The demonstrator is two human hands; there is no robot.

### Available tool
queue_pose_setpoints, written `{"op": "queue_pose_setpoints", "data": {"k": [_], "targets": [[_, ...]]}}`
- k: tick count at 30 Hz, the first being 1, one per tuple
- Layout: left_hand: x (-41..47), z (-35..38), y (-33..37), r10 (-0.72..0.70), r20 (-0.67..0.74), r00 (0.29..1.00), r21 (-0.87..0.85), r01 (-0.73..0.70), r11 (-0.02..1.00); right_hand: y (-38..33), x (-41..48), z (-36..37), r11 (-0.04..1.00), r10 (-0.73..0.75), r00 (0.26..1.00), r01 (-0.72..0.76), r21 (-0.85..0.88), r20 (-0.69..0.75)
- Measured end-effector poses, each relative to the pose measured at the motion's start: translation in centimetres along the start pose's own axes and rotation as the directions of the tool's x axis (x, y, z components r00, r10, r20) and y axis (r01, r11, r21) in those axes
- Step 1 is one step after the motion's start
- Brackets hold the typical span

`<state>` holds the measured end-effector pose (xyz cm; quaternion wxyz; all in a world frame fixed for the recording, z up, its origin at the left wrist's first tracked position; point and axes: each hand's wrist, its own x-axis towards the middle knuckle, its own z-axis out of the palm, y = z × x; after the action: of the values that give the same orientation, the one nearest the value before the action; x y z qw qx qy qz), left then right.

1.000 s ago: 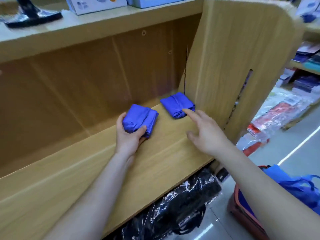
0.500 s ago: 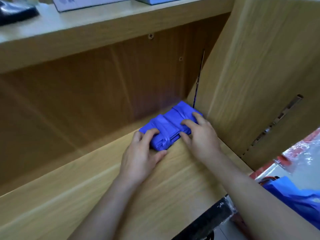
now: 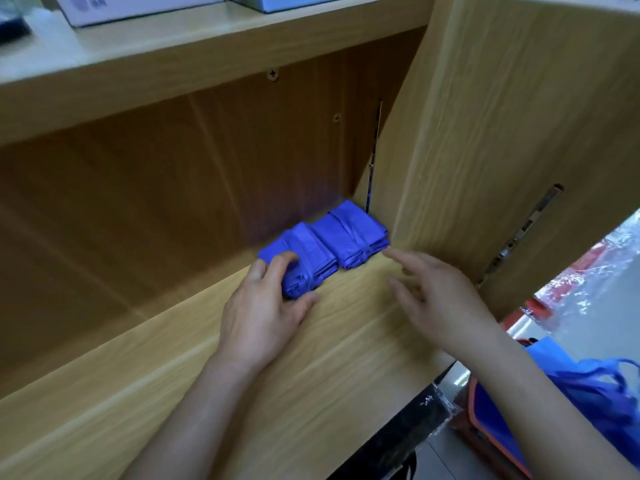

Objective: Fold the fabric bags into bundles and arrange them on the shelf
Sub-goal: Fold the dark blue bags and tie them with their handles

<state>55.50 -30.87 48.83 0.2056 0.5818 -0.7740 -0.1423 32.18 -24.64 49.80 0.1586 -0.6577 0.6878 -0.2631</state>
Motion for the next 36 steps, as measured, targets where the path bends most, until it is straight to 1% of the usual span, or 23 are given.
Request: {"op": "queue_pose_setpoints", "data": {"k": [3, 5, 8, 10, 13, 16, 19, 24, 28, 32, 34, 36], "targets": [[-1.2, -0.3, 1.9, 0.132, -0.138, 0.982, -0.041, -0.138, 0.990, 1.3, -3.7, -1.8, 0.998, -0.021, 0.996, 0.026, 0.065, -0.084], [-2.0, -0.4, 3.1, 0.222, -0.183, 0.958, -0.096, -0.242, 0.965, 1.9, -5.8, -2.8, 0.997, -0.025, 0.992, 0.034, 0.063, -0.126], [-3.8, 0.3, 6.8, 0.400, -0.136, 0.907, -0.206, -0.420, 0.884, 3.8, -9.6, -4.9, 0.999, 0.025, 0.984, -0.017, 0.044, -0.174], [-5.3, 1.3, 9.5, 0.495, -0.103, 0.863, -0.277, -0.502, 0.819, 5.7, -12.3, -6.4, 0.997, 0.076, 0.976, -0.069, 0.043, -0.202], [-8.1, 4.2, 13.8, 0.541, -0.049, 0.840, -0.380, -0.516, 0.768, 9.4, -16.7, -8.9, 0.981, 0.192, 0.947, -0.192, 0.027, -0.257], [-11.4, 9.0, 18.7, 0.573, 0.057, 0.817, -0.452, -0.491, 0.745, 14.3, -22.2, -11.4, 0.933, 0.352, 0.893, -0.358, 0.030, -0.281], [-14.3, 14.8, 22.9, 0.589, 0.188, 0.786, -0.459, -0.459, 0.760, 19.4, -27.5, -13.5, 0.867, 0.492, 0.834, -0.495, 0.056, -0.251], [-17.4, 24.3, 29.0, 0.582, 0.360, 0.729, -0.447, -0.412, 0.794, 27.9, -35.8, -14.9, 0.747, 0.661, 0.711, -0.655, 0.117, -0.239], [-17.9, 30.4, 31.6, 0.497, 0.505, 0.705, -0.390, -0.328, 0.861, 33.4, -40.0, -14.7, 0.621, 0.782, 0.581, -0.757, 0.202, -0.226], [-16.5, 36.0, 33.4, 0.387, 0.659, 0.644, -0.249, -0.299, 0.921, 37.7, -41.0, -13.4, 0.493, 0.870, 0.443, -0.805, 0.330, -0.217], [-15.2, 38.8, 34.2, 0.328, 0.714, 0.619, -0.166, -0.305, 0.938, 39.9, -40.5, -12.0, 0.447, 0.894, 0.407, -0.818, 0.361, -0.187], [-14.0, 42.1, 34.8, 0.281, 0.753, 0.595, -0.108, -0.310, 0.945, 42.4, -39.6, -10.1, 0.436, 0.899, 0.415, -0.821, 0.369, -0.141]]}}
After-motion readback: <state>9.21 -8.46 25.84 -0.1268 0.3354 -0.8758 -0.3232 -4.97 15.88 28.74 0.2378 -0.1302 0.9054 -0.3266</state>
